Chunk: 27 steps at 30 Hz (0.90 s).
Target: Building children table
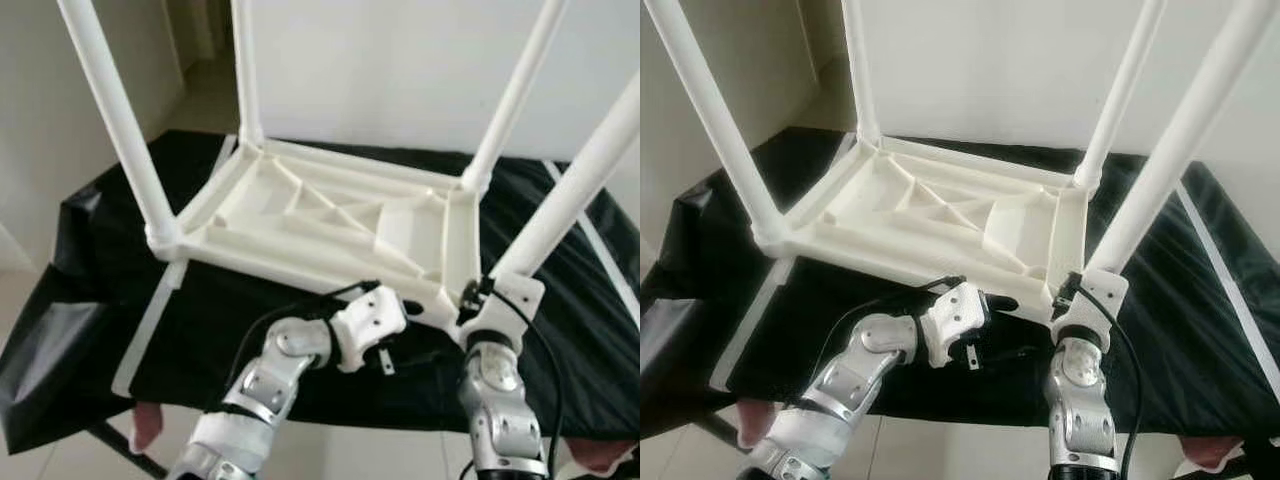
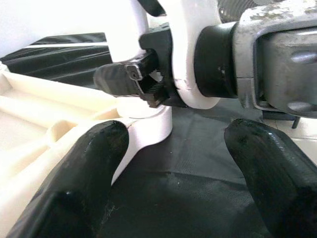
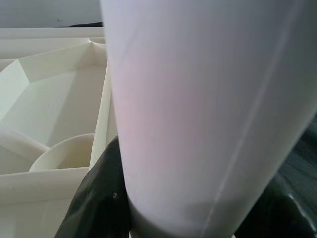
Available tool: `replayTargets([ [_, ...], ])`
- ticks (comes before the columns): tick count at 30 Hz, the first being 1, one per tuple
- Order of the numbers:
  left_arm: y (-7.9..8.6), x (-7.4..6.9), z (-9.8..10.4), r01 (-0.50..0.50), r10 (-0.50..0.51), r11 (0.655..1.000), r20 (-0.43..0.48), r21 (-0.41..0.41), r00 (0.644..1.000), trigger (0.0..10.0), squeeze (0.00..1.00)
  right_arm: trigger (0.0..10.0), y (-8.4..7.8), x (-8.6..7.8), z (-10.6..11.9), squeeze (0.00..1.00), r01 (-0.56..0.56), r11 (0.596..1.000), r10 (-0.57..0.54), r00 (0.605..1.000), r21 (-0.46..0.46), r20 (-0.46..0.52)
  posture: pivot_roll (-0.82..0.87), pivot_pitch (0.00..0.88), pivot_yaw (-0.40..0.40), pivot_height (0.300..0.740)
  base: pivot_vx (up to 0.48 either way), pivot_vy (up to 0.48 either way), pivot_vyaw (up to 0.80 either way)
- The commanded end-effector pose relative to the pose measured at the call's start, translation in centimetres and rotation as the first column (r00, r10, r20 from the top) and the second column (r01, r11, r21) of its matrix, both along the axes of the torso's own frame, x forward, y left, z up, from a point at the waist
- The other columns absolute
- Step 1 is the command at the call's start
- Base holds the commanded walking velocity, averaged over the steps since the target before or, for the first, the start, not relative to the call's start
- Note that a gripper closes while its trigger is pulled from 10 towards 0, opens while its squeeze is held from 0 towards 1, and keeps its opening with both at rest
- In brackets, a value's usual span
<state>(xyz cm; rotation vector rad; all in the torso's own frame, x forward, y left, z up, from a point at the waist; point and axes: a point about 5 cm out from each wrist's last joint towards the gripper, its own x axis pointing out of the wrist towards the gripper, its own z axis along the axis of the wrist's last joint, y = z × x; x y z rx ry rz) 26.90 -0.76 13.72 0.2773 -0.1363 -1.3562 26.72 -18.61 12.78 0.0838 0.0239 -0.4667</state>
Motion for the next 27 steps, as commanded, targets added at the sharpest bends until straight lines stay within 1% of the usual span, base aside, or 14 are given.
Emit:
replayTargets([
  [1,0.0,0.2,-0.1,-0.087,0.087,0.996,0.000,-0.017,0.996,10.0,0.00,10.0,-0.1,-0.6,-1.3,0.00,0.059,0.996,-0.056,0.997,0.061,-0.060,-0.05,0.000,-0.023,0.740,0.000,0.000,0.00],
  [8,0.2,0.6,0.2,-0.098,0.098,0.995,0.002,-0.019,0.995,10.0,0.00,10.0,0.0,-0.4,-0.6,0.00,0.043,0.998,-0.042,0.999,0.051,-0.029,-0.05,0.000,-0.015,0.740,0.000,0.000,0.00],
  [9,0.2,0.5,0.2,-0.094,0.094,0.995,0.000,-0.020,0.996,10.0,0.00,10.0,0.1,-0.3,-0.5,0.75,0.039,0.998,-0.038,0.999,0.052,-0.023,-0.06,0.000,-0.012,0.740,0.000,0.000,0.00],
  [10,0.2,0.5,0.2,-0.091,0.091,0.996,-0.002,-0.021,0.996,10.0,0.00,10.0,0.1,-0.3,-0.5,0.75,0.037,0.998,-0.036,0.999,0.052,-0.017,-0.06,0.000,-0.012,0.740,0.000,0.000,0.00],
  [11,0.1,0.4,0.2,-0.085,0.085,0.996,0.004,-0.015,0.996,10.0,0.00,10.0,0.0,-0.2,-0.2,1.00,0.023,0.998,-0.024,1.000,0.056,0.000,-0.05,0.000,-0.015,0.740,0.000,0.000,0.00],
  [13,0.0,0.4,0.2,-0.081,0.081,0.997,0.007,-0.012,0.997,10.0,0.00,10.0,-0.1,-0.1,0.2,1.00,0.000,0.999,-0.001,1.000,0.040,0.024,-0.05,0.000,-0.018,0.740,0.000,0.000,0.00],
  [16,0.1,0.7,0.4,-0.100,0.100,0.995,0.002,-0.026,0.995,10.0,0.00,10.0,-0.4,0.1,0.6,1.00,-0.066,0.995,0.061,0.996,0.072,0.065,-0.06,0.000,-0.021,0.740,0.000,0.000,0.00],
  [18,0.1,0.7,0.4,-0.100,0.101,0.995,0.003,-0.027,0.995,10.0,0.00,10.0,-0.8,0.1,1.2,1.00,-0.087,0.996,0.086,0.993,0.013,0.086,-0.06,0.000,-0.021,0.740,0.000,0.000,0.00],
  [19,0.1,0.7,0.4,-0.100,0.101,0.995,0.003,-0.027,0.995,10.0,0.00,10.0,-0.8,0.1,1.2,1.00,-0.087,0.996,0.086,0.993,0.013,0.086,-0.06,0.000,-0.021,0.740,0.000,0.000,0.00],
  [22,-0.3,0.6,0.5,-0.088,0.088,0.996,0.009,-0.028,0.996,10.0,0.00,10.0,-1.1,0.1,0.7,1.00,-0.246,0.969,0.245,0.968,0.020,0.059,-0.07,0.000,-0.017,0.740,0.000,0.000,0.00],
  [23,-0.3,0.6,0.5,-0.088,0.088,0.996,0.009,-0.028,0.996,10.0,0.00,10.0,-1.1,0.1,0.7,1.00,-0.246,0.969,0.245,0.968,0.020,0.059,-0.07,0.000,-0.017,0.740,0.000,0.000,0.00],
  [24,-0.4,0.6,0.6,-0.083,0.083,0.996,0.010,-0.029,0.997,10.0,0.00,10.0,-1.1,0.1,0.3,1.00,-0.309,0.950,0.307,0.950,0.035,0.048,-0.07,0.000,-0.016,0.740,0.000,0.000,0.00],
  [26,-0.4,0.6,0.6,-0.082,0.082,0.996,0.010,-0.028,0.997,10.0,0.00,10.0,-1.1,0.1,0.3,1.00,-0.320,0.947,0.318,0.947,0.038,0.046,-0.07,0.000,-0.016,0.740,0.000,0.000,0.00],
  [27,-0.4,0.8,0.7,-0.080,0.081,0.996,0.016,-0.028,0.997,10.0,0.00,10.0,-1.7,0.1,0.2,0.00,-0.364,0.932,0.363,0.931,-0.001,0.041,-0.07,0.000,-0.008,0.740,0.000,0.000,0.00],
])
